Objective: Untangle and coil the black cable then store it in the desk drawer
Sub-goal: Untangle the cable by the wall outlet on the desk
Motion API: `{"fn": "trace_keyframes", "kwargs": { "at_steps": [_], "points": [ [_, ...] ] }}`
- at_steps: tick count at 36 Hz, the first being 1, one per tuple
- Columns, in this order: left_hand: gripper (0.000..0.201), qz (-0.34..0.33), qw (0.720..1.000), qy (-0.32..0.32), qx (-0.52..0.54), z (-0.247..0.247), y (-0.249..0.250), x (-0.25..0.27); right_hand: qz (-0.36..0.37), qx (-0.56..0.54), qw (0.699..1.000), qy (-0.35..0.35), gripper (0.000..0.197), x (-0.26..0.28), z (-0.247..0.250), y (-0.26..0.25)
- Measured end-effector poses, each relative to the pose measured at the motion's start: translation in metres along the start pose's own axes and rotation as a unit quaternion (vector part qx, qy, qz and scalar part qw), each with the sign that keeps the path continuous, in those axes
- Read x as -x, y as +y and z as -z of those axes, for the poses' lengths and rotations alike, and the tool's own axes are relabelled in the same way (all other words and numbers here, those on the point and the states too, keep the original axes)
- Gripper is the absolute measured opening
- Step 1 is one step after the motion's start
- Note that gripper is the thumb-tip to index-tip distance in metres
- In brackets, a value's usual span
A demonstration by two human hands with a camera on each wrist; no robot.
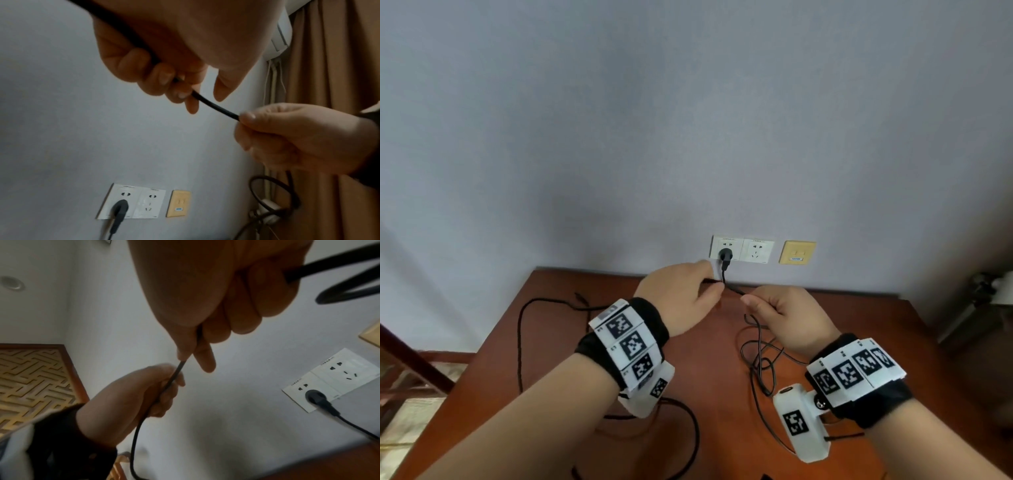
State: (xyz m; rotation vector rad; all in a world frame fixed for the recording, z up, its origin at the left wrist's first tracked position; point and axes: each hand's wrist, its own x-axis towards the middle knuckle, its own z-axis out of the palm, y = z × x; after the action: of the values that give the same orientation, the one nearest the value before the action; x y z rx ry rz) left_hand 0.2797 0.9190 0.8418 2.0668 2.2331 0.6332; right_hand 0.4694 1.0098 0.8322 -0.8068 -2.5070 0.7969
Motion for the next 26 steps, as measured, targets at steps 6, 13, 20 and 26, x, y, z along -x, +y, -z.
{"fn": "trace_keyframes", "kwargs": {
  "at_steps": [6,13,20,26],
  "points": [
    [0.019,-0.063,0.998,-0.019,-0.026,-0.010,0.023,-0.003,0.037,-0.013,0.999,-0.011,0.038,-0.006,-0.002,-0.009],
    [0.048,-0.118,0.991,-0.025,-0.057,0.001,0.005,-0.009,0.037,-0.015,0.999,-0.024,0.030,-0.004,0.014,-0.008],
    [0.057,-0.124,0.991,-0.020,-0.047,0.006,-0.022,-0.007,0.017,0.025,0.999,-0.015,0.032,0.002,0.021,0.003],
    [0.054,-0.096,0.994,-0.022,-0.051,0.004,-0.025,-0.002,0.016,0.047,0.999,-0.005,0.026,0.003,0.018,0.006]
  ]
}}
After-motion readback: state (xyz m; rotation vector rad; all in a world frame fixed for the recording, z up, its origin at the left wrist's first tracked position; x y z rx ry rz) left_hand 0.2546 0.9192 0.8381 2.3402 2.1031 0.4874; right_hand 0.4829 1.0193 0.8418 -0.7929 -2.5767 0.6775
